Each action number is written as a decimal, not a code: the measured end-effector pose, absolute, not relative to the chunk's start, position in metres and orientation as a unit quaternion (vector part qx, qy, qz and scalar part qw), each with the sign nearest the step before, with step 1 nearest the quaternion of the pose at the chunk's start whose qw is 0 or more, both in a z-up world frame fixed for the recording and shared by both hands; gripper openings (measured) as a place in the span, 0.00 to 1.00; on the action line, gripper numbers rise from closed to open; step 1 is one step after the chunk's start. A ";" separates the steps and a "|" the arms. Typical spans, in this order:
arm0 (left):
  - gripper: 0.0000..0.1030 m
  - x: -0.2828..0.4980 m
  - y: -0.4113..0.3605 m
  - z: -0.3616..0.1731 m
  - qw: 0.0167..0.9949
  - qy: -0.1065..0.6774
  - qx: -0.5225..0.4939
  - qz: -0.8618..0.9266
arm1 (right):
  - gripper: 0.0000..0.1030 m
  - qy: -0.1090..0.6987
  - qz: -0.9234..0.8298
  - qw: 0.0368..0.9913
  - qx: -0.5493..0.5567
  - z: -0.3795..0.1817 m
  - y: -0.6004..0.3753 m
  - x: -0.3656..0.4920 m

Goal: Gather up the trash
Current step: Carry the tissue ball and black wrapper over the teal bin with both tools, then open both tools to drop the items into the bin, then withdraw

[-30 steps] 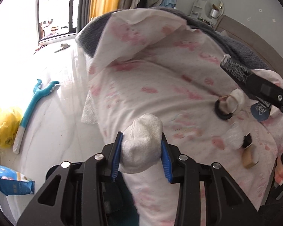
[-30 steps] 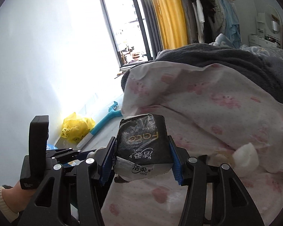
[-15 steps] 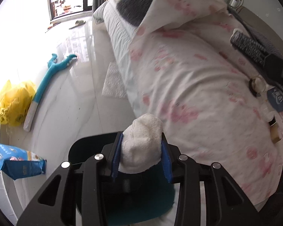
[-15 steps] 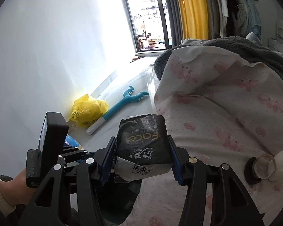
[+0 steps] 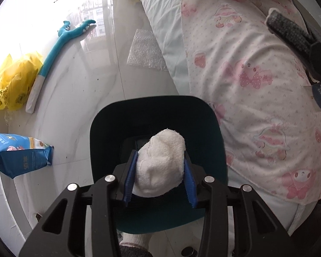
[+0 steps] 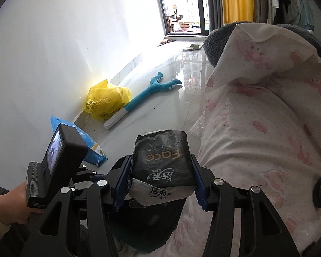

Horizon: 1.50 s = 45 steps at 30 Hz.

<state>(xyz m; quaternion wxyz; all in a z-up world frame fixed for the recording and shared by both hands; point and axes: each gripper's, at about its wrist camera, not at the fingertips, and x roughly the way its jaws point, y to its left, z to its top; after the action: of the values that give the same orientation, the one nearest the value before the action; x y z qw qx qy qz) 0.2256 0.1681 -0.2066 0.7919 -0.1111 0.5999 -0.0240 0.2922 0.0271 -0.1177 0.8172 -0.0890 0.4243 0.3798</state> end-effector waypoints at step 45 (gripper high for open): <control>0.85 0.171 0.224 -0.070 0.943 0.322 -0.072 0.043 | 0.52 0.571 0.341 0.730 -0.157 -0.264 0.108 0.288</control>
<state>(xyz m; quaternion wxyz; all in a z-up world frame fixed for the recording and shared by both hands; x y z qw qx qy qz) 0.1710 0.2237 -0.0700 0.9429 -0.0715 0.3223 0.0431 0.2875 0.1082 -0.2642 0.7299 -0.1571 0.5710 0.3413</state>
